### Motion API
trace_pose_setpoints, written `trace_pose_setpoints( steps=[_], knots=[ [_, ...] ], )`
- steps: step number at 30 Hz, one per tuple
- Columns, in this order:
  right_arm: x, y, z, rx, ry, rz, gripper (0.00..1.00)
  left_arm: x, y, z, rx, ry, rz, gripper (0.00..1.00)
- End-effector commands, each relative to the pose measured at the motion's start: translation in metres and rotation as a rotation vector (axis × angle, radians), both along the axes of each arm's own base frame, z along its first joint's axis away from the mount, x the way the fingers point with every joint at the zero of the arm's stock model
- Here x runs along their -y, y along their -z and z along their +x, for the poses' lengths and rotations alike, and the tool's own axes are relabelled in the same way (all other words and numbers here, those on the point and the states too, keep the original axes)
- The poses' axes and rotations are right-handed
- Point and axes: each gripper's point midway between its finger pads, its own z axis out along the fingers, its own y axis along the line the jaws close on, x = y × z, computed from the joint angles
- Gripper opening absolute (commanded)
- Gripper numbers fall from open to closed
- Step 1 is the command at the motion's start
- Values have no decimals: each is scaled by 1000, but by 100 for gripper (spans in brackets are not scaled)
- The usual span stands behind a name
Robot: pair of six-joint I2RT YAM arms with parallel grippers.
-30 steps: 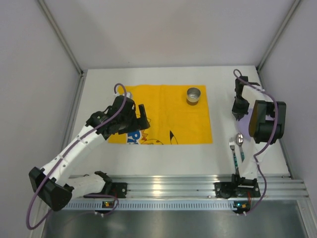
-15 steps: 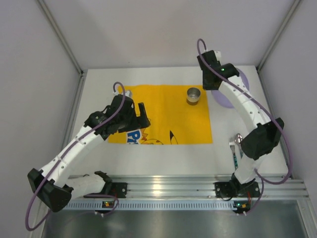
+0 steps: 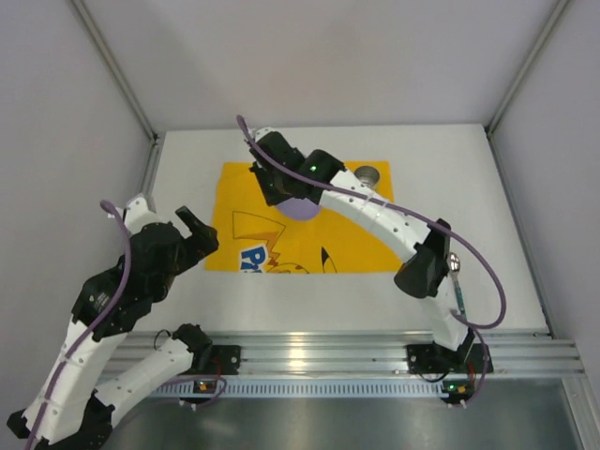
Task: Set the dinner table for one person
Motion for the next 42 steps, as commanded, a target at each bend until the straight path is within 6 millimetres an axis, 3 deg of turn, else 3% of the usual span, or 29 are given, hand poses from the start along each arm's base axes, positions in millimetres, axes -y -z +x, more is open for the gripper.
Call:
trace_pose_setpoints(
  steps=[1,2,4,9,13,16,18,21,22,24,25,27,28,29,30,31,32,33,34,35,36,37,38,40,41,42],
  knots=[
    [-21,17,27,-5,-15,50,0,-20,25,-16,-108,-74,64,98],
    [-26,41,33,-25,-9,16,0,-22,25,-20,-106,-77,57,98],
    [-24,51,45,-24,25,-2,0,-27,22,-28,-93,-78,36,98],
    [-27,101,51,-104,7,-50,0,-37,24,-36,-85,-97,48,98],
    [-36,126,50,-168,-9,-30,0,-32,21,-29,-83,-77,70,98],
    [-44,126,46,-187,-31,2,2,-28,13,-22,-78,-57,93,98],
    [-43,125,46,-184,-36,7,10,-27,10,-19,-79,-46,119,98],
    [-30,109,54,-163,-7,25,44,-20,11,-13,-77,-3,145,98],
    [-24,88,54,-138,3,50,61,-15,13,-11,-85,22,147,98],
    [-4,85,59,-126,37,30,76,-8,16,-3,-94,49,165,98],
    [7,60,58,-95,48,52,99,-3,19,-1,-104,65,163,98],
    [42,62,59,-98,108,13,100,8,19,9,-90,98,160,98],
    [62,26,53,-54,129,55,100,12,21,12,-91,110,160,98],
    [87,44,44,-87,164,10,100,18,20,15,-88,130,150,98],
    [117,37,48,-72,228,4,100,23,19,20,-74,144,148,98],
    [146,2,37,-22,267,57,100,27,21,24,-80,157,152,98],
    [177,25,26,-62,320,4,100,31,23,27,-81,170,155,98],
    [222,27,27,-82,435,2,100,36,25,28,-86,193,149,98],
    [253,11,14,-67,492,43,100,42,32,33,-93,206,149,98],
    [278,39,-1,-149,539,18,97,45,38,35,-102,219,152,98],
    [321,50,-7,-202,656,14,93,52,43,36,-110,246,138,98],
    [338,51,-18,-216,697,37,80,58,52,40,-116,260,133,98],
    [360,81,-34,-324,758,48,76,64,58,42,-124,276,121,98],
    [367,104,-52,-435,792,114,68,76,71,43,-150,319,99,98],
    [363,129,-70,-546,787,150,67,83,73,48,-147,330,86,98],
    [370,140,-75,-595,836,182,67,87,76,50,-151,341,81,98]
  ],
)
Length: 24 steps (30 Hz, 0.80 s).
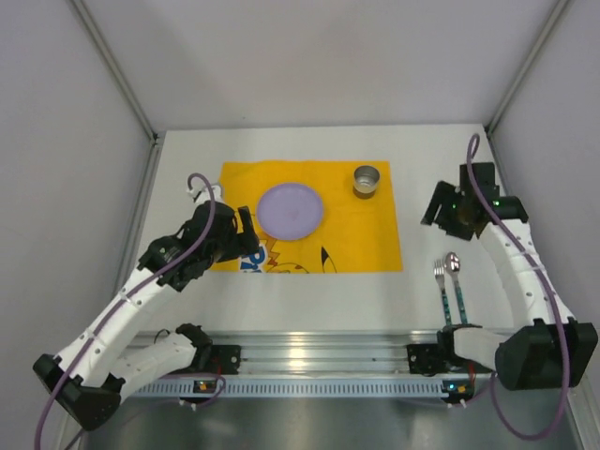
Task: Set the dinner table for one person
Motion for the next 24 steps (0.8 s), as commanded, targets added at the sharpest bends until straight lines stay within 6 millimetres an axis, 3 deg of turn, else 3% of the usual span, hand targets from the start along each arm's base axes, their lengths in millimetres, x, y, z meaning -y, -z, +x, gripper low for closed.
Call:
trace_pose_setpoints(
  steps=[1,5,10,14,19,24],
  knots=[
    [-16,90,-59,-366,33,244,64,32,-9,18,54,81,-102,98],
    [-6,118,-77,-461,106,271,64,40,-5,23,42,103,-104,98],
    [14,140,-95,-536,204,279,66,35,-2,18,40,93,-102,98],
    [43,140,-98,-524,283,225,70,29,2,10,36,65,-121,98],
    [44,156,-110,-606,320,237,70,19,13,0,20,32,-121,98],
    [51,162,-105,-632,351,234,66,17,19,-2,13,9,-136,98]
  ],
)
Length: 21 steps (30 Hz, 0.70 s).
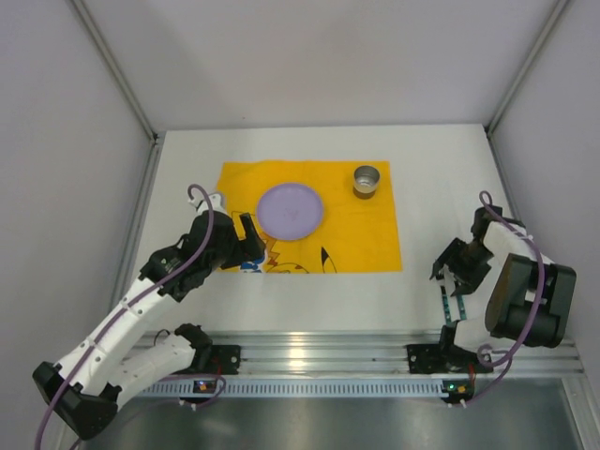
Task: Set the dinner table for one person
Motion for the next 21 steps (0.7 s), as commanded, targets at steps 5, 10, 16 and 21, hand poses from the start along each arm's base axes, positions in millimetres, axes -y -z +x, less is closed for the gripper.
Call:
trace_pose_setpoints(
  steps=[5,10,16,21],
  knots=[
    [15,16,2,-48,23,-52,63,-3,3,2,12,-58,-33,98],
    [8,31,5,-83,-12,-43,45,-8,4,0,18,-82,-40,98],
    [-7,50,7,-126,-120,-77,10,-10,5,0,19,-101,-44,98],
    [-7,52,18,-116,-172,-94,0,-7,0,4,25,-99,-45,98]
  ],
)
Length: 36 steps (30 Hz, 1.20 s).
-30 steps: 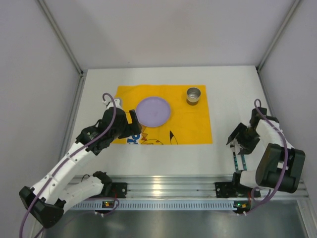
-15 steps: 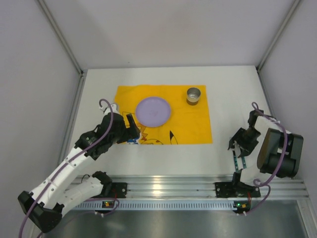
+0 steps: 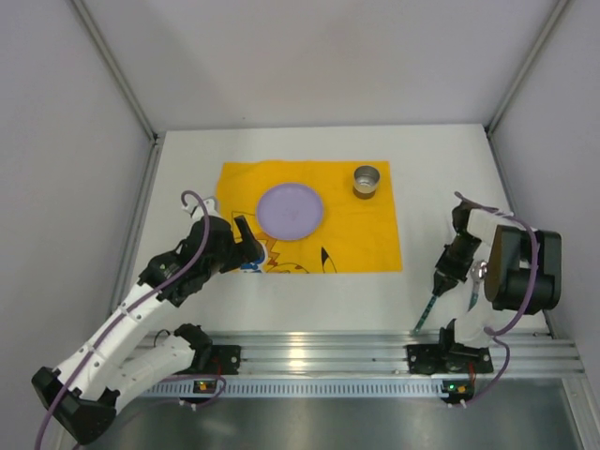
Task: Set the dinner table for one person
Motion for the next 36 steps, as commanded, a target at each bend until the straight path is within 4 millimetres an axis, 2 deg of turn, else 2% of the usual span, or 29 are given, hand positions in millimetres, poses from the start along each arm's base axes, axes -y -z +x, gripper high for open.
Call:
trace_pose_setpoints(
  steps=[1,3,4,5,6,7,8,9,10,11,12,13,14,15,16,18,19,20,22,25,30,32,34,35,36],
  knots=[
    [3,25,42,135,-50,-48,0,3,-9,9,29,-13,-13,98],
    [1,12,53,167,-102,-79,0,7,-14,13,34,-3,-12,98],
    [2,0,65,192,-117,-98,0,12,-16,14,36,34,-13,98],
    [-5,-12,73,229,-146,-102,0,22,-17,20,38,71,-18,98],
    [-9,-22,80,256,-160,-103,0,32,-27,24,54,116,-28,98],
    [-12,-39,93,295,-161,-98,0,44,-30,24,50,198,-33,98],
    [-29,-53,99,337,-204,-83,0,61,-33,34,36,242,-25,98],
    [-37,-72,115,400,-217,-69,0,74,-35,36,32,293,-25,98],
    [-53,-84,114,407,-241,-17,0,87,-35,38,29,360,-6,98],
    [-60,-95,118,430,-239,3,0,110,-54,39,71,425,-17,98],
    [-69,-115,130,482,-247,24,0,127,-41,45,38,465,5,98],
    [-82,-126,129,496,-248,73,0,145,-45,42,37,536,-17,98],
    [-88,-138,131,524,-250,93,0,165,-59,43,66,584,-55,98],
    [-94,-157,138,570,-247,110,0,185,-56,51,74,613,-84,98],
    [-102,-166,136,577,-242,147,0,199,-62,52,88,645,-122,98],
    [-109,-192,140,637,-229,184,0,232,-83,51,133,732,-213,98],
    [-115,-201,138,647,-218,222,0,247,-72,54,106,756,-219,97],
    [-119,-212,137,673,-213,244,0,260,-83,50,114,807,-262,97],
    [-131,-231,136,703,-199,322,0,281,-82,49,109,852,-279,95],
    [-143,-250,131,729,-185,406,0,306,-77,49,85,898,-312,91],
    [-153,-269,124,758,-175,479,0,322,-78,44,76,918,-394,88],
    [-159,-274,122,760,-169,525,0,326,-76,39,66,941,-413,83],
    [-164,-276,121,758,-160,560,0,331,-79,33,61,961,-443,69],
    [-165,-278,120,762,-160,569,0,331,-77,34,59,956,-442,41],
    [-166,-280,119,765,-164,577,0,330,-77,33,53,952,-445,22]
  ],
)
